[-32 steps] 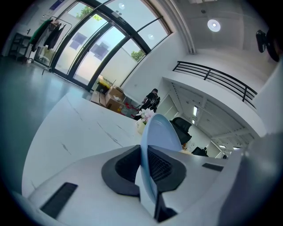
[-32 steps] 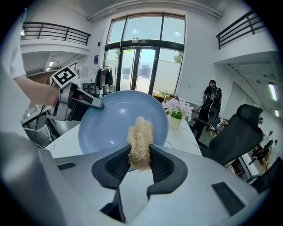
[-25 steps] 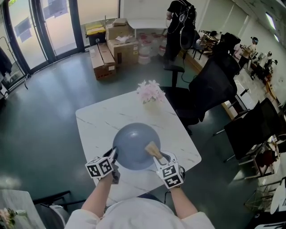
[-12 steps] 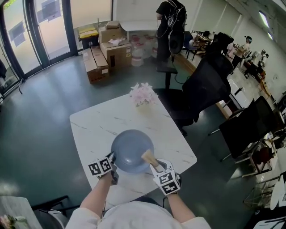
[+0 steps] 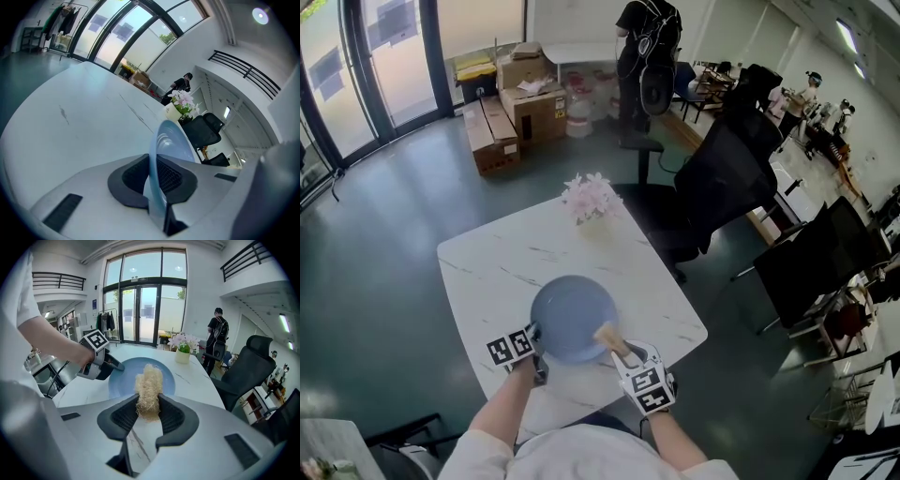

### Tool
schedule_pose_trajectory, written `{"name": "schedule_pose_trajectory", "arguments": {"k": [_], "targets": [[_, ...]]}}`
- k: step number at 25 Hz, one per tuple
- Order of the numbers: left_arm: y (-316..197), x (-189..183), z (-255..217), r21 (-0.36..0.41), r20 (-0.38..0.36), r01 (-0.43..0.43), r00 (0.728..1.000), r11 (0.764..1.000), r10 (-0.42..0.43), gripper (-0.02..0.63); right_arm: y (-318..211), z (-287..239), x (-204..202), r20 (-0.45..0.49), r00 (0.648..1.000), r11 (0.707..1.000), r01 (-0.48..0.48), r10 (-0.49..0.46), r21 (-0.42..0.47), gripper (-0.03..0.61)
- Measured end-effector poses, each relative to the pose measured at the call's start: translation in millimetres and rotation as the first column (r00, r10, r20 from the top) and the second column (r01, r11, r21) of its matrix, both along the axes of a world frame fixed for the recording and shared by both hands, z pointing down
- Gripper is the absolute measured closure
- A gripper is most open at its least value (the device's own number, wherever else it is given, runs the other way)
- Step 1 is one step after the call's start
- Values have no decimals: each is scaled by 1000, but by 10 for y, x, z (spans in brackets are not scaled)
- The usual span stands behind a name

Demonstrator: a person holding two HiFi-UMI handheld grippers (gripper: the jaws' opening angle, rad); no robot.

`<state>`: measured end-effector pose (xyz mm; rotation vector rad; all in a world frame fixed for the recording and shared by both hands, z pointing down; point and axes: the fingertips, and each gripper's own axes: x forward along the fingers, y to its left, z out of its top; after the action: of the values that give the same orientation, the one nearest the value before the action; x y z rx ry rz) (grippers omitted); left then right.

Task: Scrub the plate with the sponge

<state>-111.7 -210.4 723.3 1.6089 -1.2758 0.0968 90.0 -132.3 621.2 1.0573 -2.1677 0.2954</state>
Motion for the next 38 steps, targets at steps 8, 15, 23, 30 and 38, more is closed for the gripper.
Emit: {"name": "schedule_pose_trajectory", "arguments": {"k": [8,15,23,30,38], "targets": [[-50,-21,197,-74,-5,38,999,997,-38,569,0,17,14,2,1000,1000,-2,2,-7,453],[-138,3,271,-105,23,25,999,994,-23,571,-16,35,-16,5,1000,1000,7,-7,-10,453],[-183,39,297,-130,34,-28,999,991,32,569,-35,9,-41,7,1000,1000,9,-9,-9,453],[-205,96,278,-116,-7,-42,999,992,41,568,-46,7,-64,10,1000,1000,15,-15,-7,453],[-174,93,229,-112,-20,-35,999,993,33,480,-23,-34,-72,11,1000,1000,22,-22,-1,453]]}}
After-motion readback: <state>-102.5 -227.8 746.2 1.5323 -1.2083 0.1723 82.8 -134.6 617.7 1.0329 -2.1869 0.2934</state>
